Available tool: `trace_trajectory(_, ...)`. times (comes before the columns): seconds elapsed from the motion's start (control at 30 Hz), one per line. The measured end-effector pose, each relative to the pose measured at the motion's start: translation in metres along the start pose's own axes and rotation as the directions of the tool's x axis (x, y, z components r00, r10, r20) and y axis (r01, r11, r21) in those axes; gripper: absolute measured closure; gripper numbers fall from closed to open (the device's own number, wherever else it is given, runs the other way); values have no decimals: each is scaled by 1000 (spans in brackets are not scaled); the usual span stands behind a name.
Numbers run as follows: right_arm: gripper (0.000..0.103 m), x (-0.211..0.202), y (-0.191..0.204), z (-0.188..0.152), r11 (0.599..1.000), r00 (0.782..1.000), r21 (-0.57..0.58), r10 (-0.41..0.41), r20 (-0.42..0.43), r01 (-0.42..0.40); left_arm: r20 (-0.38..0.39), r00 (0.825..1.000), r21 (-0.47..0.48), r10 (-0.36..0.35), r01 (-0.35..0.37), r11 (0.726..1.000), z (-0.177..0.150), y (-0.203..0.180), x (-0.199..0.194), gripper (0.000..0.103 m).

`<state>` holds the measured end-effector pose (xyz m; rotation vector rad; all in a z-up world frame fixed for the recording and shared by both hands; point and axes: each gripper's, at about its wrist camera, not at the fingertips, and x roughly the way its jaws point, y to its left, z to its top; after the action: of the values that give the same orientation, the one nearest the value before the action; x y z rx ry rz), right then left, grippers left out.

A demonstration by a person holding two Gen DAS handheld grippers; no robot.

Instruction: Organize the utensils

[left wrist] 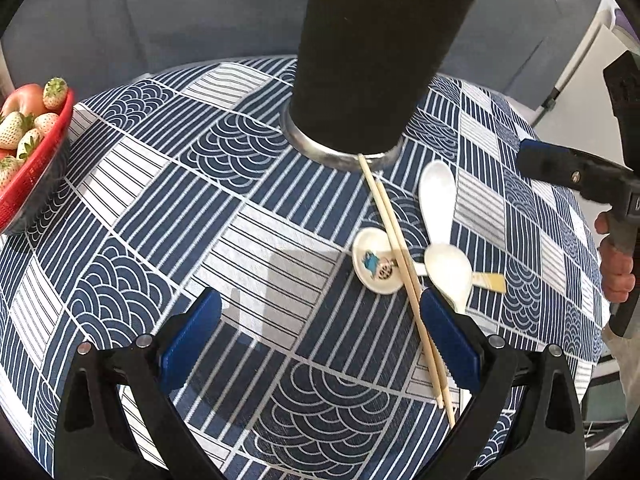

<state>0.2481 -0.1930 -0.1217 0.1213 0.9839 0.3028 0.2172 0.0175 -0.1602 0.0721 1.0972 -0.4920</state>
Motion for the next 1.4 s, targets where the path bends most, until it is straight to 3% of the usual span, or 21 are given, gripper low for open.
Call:
trace_trajectory(0.23,17,19,9,-20,997,992,-23,76,-102,-78,-31,999,38,-23,25,999,-17,-16,-1,6)
trace_trajectory(0.33,26,26,15,-26,992,983,-34,115,-142,-120,-48,998,50,-33,35,998,-28,-25,0,6)
trace_trajectory(0.53,34,39,20,-34,976,954,-15,210,-214,-218,-55,996,67,-65,69,995,-46,-45,-5,10)
trace_trajectory(0.9,56,59,28,-38,957,919,34,286,-271,-288,-82,986,89,-145,153,984,-65,-75,-6,21)
trace_trajectory(1.03,70,62,30,-36,951,913,63,307,-269,-302,-86,984,109,-156,165,980,-64,-85,-5,32)
trace_trajectory(1.17,72,61,29,-37,949,913,82,315,-258,-304,-89,983,120,-162,172,978,-62,-92,-1,37)
trace_trajectory(1.4,87,52,15,-40,916,898,188,389,-205,-354,-76,994,150,-81,92,984,-50,-95,8,60)
